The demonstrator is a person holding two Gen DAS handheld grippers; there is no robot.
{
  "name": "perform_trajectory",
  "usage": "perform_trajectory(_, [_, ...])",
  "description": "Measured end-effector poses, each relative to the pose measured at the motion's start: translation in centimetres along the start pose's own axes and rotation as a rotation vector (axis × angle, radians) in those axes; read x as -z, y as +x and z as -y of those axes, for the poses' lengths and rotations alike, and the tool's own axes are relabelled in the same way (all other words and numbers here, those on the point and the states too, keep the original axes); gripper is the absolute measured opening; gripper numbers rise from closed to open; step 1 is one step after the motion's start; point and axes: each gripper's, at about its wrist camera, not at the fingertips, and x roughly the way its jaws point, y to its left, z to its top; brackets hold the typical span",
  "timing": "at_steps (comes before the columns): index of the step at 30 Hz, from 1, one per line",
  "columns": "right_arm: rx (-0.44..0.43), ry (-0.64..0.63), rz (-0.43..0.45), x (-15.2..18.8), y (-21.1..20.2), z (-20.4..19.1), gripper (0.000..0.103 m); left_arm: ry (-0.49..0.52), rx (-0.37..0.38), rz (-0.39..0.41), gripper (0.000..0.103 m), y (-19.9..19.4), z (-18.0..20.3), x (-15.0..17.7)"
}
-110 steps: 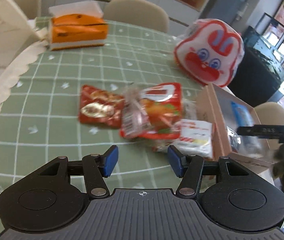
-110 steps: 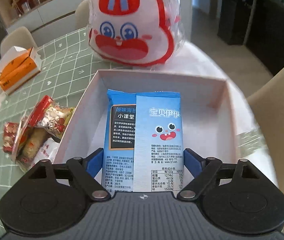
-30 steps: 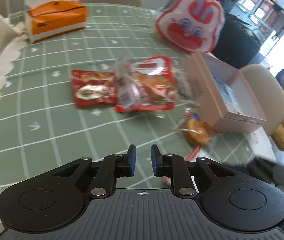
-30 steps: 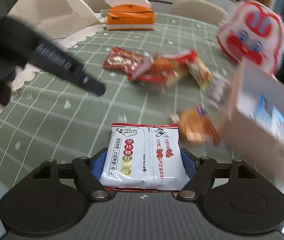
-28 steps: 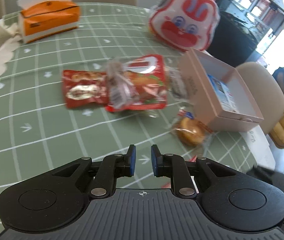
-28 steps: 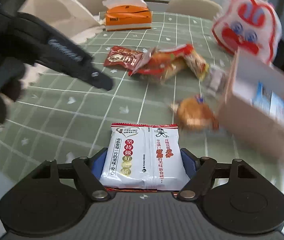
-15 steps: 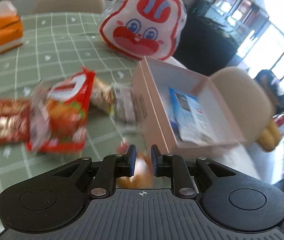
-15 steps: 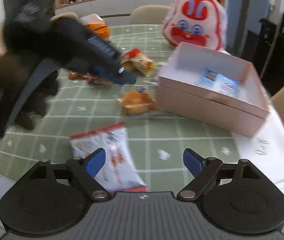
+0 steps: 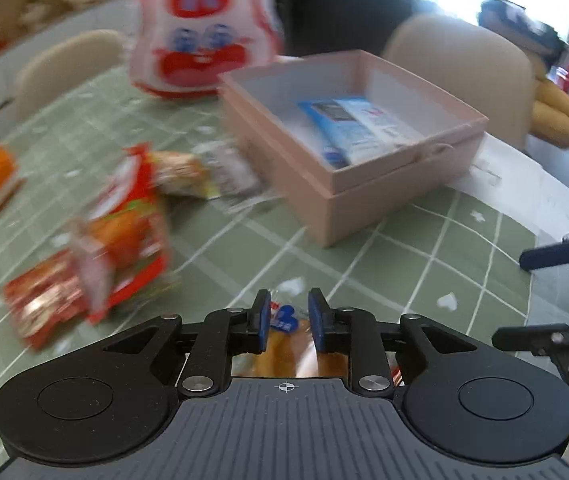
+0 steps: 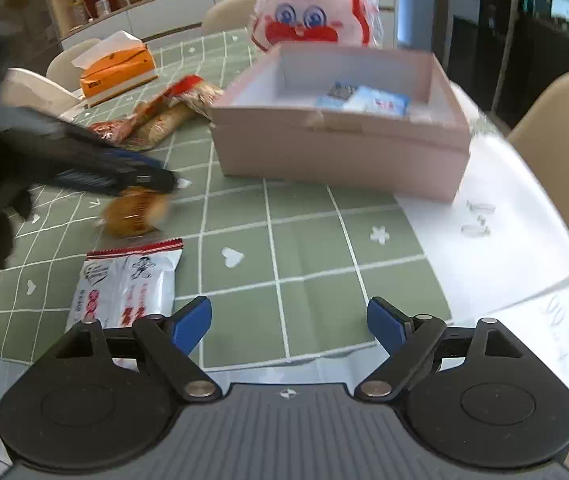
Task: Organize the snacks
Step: 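Grasp the white cracker pack with right tool while left tool grasps bread bun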
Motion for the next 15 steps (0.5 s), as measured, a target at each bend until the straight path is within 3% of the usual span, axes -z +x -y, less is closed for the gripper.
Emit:
perform_trajectory(4, [0.001, -0.039, 0.046, 0.7, 0.3, 0.0, 0.093, -0.301, -0.1, -0.016, 0.026, -3.2, -1.8, 1.0])
perform_trajectory(7, [0.03, -0.112, 0.074, 1.5, 0.6, -1.0, 0.099, -0.464, -0.077, -0.056, 0.026, -3.0, -1.6, 1.3])
perform_trajectory(11, [0.041, -0.117, 0.114, 2.2, 0.5, -1.2, 0.103, -0.524, -0.139, -0.072, 0.031, -1.4, 0.0, 0.9])
perform_trajectory(15, [0.036, -0.119, 0.122, 2.2, 0.5, -1.1, 0.103, -0.453, -0.137, -0.068, 0.037, -0.4, 1.7, 0.0])
